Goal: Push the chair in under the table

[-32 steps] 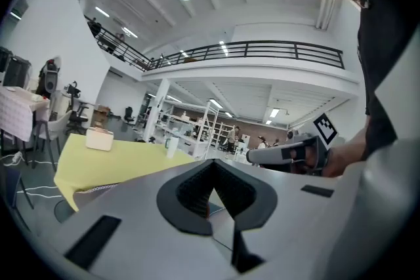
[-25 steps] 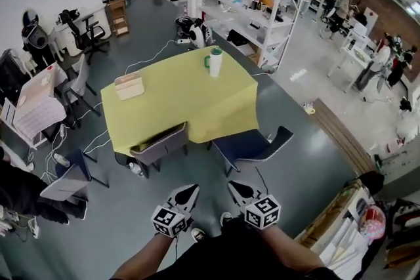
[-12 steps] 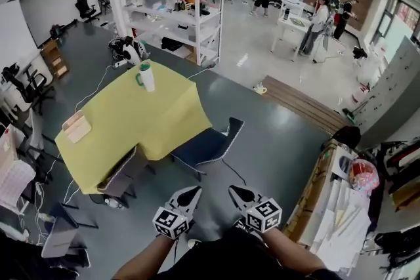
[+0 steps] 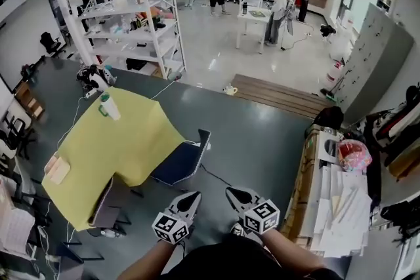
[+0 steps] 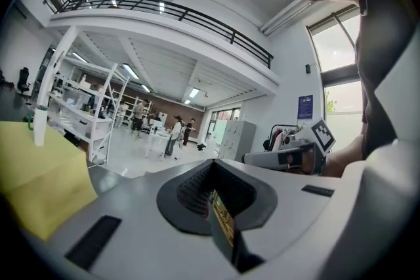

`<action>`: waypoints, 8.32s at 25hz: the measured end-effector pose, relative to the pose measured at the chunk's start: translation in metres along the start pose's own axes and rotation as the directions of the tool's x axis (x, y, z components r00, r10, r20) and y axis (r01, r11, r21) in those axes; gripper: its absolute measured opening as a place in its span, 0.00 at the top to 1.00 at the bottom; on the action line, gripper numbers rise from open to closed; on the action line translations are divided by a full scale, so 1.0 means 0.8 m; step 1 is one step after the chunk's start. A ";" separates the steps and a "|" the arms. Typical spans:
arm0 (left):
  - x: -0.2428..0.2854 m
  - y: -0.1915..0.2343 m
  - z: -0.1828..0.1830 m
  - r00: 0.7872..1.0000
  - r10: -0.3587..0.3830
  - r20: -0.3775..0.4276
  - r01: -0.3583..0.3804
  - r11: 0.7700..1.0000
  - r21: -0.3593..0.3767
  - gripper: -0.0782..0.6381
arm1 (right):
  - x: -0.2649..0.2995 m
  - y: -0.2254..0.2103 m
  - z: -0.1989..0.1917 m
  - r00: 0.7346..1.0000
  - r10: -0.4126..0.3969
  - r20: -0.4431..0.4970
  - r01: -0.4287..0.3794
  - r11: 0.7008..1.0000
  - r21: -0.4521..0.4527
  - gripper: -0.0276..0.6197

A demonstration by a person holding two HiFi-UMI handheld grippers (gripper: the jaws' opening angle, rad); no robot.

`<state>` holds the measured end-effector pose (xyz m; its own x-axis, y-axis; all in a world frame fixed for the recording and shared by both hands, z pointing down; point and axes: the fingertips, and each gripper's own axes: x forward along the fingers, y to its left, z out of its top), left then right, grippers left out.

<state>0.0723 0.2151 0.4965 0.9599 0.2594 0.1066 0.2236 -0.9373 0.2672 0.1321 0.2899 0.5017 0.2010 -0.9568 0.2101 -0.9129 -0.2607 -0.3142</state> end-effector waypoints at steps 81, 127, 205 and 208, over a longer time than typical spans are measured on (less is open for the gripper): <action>0.419 0.050 0.040 0.983 -0.176 -0.054 0.179 0.983 0.051 0.88 | -0.042 -0.362 0.075 0.876 -0.476 0.074 0.462 0.874 0.150 0.93; 0.622 0.161 0.088 0.936 0.351 -0.002 -0.349 0.932 0.097 0.88 | 0.163 -0.632 0.196 0.993 0.099 -0.064 -0.097 0.995 0.032 0.94; 0.242 0.308 0.050 0.365 0.929 0.062 -0.899 0.369 -0.235 0.88 | 0.449 -0.253 0.124 0.467 0.740 -0.484 -0.872 0.477 -0.111 0.94; 0.233 0.302 0.040 0.364 0.930 0.045 -0.904 0.365 -0.223 0.88 | 0.445 -0.245 0.114 0.474 0.727 -0.497 -0.874 0.456 -0.166 0.93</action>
<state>0.3105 0.0299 0.5505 0.5652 -0.7881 0.2440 -0.8239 -0.5245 0.2145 0.4152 -0.0112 0.5540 -0.7453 -0.5788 0.3310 -0.6509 0.7392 -0.1732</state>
